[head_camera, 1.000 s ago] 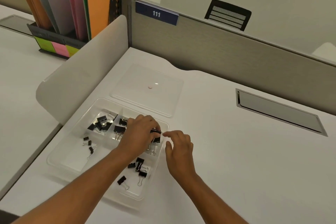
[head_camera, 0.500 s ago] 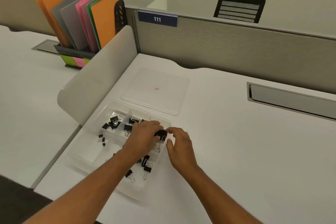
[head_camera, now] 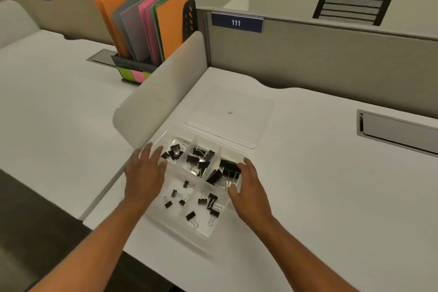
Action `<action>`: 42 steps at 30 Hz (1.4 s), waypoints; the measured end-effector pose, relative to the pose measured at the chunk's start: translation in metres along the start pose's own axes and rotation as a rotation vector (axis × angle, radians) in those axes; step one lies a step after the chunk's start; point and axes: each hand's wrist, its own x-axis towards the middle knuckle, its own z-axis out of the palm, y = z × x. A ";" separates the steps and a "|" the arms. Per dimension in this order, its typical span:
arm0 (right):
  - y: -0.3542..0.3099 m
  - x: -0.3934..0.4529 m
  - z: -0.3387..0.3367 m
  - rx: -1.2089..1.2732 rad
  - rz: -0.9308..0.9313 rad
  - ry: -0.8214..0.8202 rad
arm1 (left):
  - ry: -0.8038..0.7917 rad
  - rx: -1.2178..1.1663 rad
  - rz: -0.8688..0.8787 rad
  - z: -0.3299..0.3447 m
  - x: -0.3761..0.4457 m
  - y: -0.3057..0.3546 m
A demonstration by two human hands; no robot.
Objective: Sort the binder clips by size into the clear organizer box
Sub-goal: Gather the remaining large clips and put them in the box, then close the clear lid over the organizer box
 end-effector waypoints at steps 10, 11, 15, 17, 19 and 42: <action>-0.006 0.014 0.006 -0.058 0.147 0.168 | -0.048 -0.152 0.227 0.016 0.027 -0.034; -0.007 0.013 0.008 -0.059 0.166 0.181 | -0.053 -0.179 0.236 0.015 0.027 -0.035; -0.016 0.014 0.014 -0.076 0.216 0.230 | -0.116 -0.254 0.237 0.011 0.035 -0.045; -0.020 0.017 0.016 -0.073 0.228 0.255 | -0.157 -0.252 0.248 0.009 0.045 -0.051; -0.025 0.020 0.017 -0.061 0.244 0.333 | -0.180 -0.245 0.259 0.003 0.062 -0.054; -0.039 0.206 -0.040 0.732 0.757 0.646 | -0.478 -1.113 -0.208 0.066 0.270 0.063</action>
